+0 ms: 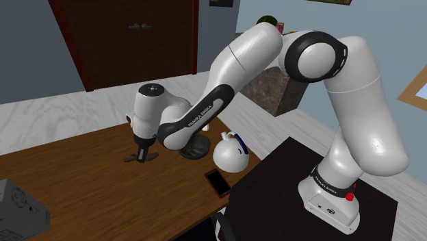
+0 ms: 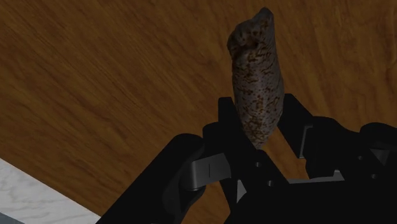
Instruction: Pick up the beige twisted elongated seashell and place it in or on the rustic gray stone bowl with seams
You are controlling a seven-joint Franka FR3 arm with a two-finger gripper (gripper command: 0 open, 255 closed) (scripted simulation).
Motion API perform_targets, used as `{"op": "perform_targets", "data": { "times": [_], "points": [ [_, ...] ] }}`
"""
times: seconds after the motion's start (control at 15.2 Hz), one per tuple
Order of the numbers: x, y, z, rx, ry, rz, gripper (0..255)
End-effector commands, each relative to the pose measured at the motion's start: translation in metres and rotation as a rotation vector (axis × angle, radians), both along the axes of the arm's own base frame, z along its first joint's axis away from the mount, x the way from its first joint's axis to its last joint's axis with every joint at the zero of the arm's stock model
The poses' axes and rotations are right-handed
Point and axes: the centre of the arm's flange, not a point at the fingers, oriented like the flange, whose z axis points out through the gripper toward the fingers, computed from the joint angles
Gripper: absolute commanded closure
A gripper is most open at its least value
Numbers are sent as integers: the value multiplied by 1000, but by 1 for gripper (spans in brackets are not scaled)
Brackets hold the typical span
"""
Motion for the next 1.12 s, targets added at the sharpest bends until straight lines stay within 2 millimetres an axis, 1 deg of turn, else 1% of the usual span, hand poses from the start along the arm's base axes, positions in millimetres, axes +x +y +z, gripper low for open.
{"op": "perform_targets", "data": {
  "times": [0.0, 1.06],
  "points": [
    [-2, -20, 3, -1, 0, 0, 255],
    [-9, -231, 12, -1, 0, 0, 255]
  ]
}}
